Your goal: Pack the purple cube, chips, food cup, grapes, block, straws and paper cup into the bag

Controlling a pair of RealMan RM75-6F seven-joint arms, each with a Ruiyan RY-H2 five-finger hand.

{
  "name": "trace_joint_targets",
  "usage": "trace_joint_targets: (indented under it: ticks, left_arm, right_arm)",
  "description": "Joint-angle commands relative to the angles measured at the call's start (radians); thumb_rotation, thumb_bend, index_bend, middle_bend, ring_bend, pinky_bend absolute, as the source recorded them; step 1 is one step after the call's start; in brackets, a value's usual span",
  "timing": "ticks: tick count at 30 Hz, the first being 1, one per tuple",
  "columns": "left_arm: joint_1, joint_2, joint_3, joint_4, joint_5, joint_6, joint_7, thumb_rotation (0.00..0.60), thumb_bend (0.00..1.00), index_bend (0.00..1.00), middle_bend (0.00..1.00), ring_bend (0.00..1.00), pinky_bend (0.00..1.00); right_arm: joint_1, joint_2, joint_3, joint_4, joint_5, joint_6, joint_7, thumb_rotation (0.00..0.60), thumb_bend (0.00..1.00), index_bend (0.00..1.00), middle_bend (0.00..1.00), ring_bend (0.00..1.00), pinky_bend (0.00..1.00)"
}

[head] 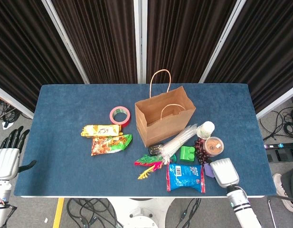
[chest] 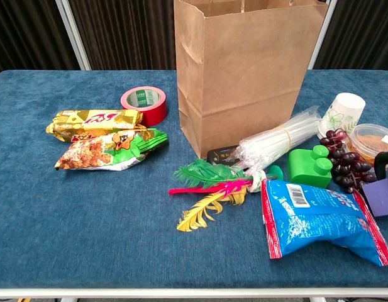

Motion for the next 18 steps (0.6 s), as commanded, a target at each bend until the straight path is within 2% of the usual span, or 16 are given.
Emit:
trace_joint_targets:
  ticks: [1, 5, 9, 13, 18]
  left_arm:
    - [-0.001, -0.002, -0.001, 0.001, 0.001, 0.000, -0.004, 0.600, 0.07, 0.11, 0.09, 0.03, 0.20]
    - [-0.002, -0.001, -0.001, 0.000, 0.002, 0.000, -0.007, 0.600, 0.07, 0.11, 0.09, 0.04, 0.20]
    - [-0.003, 0.002, -0.001, -0.004, 0.004, -0.001, -0.008, 0.600, 0.07, 0.11, 0.09, 0.03, 0.20]
    - [-0.007, 0.009, 0.005, -0.012, 0.006, -0.016, -0.007, 0.600, 0.07, 0.11, 0.09, 0.03, 0.20]
    - [-0.011, 0.012, 0.008, -0.017, 0.005, -0.026, -0.002, 0.600, 0.07, 0.11, 0.09, 0.03, 0.20]
  right_arm:
    - [0.002, 0.001, 0.006, -0.001, -0.007, 0.009, 0.022, 0.600, 0.10, 0.60, 0.94, 0.88, 0.77]
    - [0.006, 0.031, 0.017, -0.037, -0.026, 0.032, 0.043, 0.600, 0.10, 0.62, 0.94, 0.88, 0.77]
    - [0.015, 0.087, 0.056, -0.113, -0.063, 0.089, 0.039, 0.600, 0.10, 0.62, 0.94, 0.88, 0.77]
    - [0.033, 0.167, 0.128, -0.239, -0.106, 0.160, 0.007, 0.600, 0.10, 0.63, 0.94, 0.88, 0.77]
    - [0.090, 0.251, 0.237, -0.389, -0.093, 0.167, -0.086, 0.600, 0.10, 0.64, 0.94, 0.88, 0.77]
